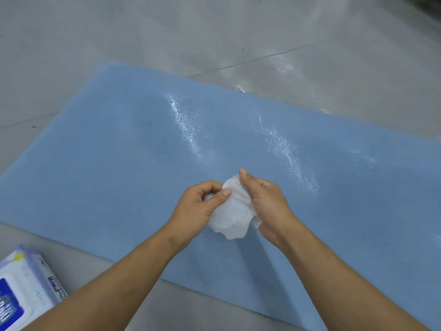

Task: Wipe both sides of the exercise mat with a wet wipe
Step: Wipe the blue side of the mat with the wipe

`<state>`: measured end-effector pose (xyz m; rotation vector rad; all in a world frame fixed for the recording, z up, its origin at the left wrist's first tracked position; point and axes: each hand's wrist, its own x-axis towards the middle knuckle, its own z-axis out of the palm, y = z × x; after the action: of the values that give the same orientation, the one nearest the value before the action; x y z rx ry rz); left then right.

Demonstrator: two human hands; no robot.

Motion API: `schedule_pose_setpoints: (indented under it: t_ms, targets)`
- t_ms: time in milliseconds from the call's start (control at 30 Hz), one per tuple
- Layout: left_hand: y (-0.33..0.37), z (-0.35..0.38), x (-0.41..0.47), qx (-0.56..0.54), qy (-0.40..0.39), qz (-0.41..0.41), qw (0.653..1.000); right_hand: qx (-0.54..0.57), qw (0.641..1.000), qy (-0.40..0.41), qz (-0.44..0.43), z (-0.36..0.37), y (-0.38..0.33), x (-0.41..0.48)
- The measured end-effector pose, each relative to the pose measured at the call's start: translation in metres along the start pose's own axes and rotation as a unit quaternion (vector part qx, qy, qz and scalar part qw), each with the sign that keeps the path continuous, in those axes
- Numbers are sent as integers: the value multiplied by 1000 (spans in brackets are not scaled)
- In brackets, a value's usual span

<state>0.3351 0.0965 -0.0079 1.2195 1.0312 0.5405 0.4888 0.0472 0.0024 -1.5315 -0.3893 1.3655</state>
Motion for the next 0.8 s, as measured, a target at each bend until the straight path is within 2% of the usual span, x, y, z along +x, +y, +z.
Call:
schedule_pose_setpoints:
  t_ms: [167, 267, 400, 533, 600, 667, 800]
  targets:
    - [-2, -16, -3, -49, 27, -36, 998, -46, 999, -9, -1, 3, -2, -4]
    - [-6, -25, 0, -70, 76, -52, 993, -50, 999, -18, 1, 6, 1, -4]
    - [-8, -37, 4, -57, 132, -54, 988, -34, 995, -84, 29, 7, 5, -6]
    - [-7, -40, 4, 10, 167, -8, 986, -156, 967, -179, 96, 1, 9, -8]
    - [-6, -42, 6, 3, 177, 5, 984, -197, 955, -192, 114, -4, 12, -7]
    - [-6, -45, 8, -7, 184, 8, 983, -156, 964, -183, 116, -10, 17, -6]
    - [-12, -46, 6, -19, 203, -27, 979, 7, 982, -160, 99, -17, 24, -3]
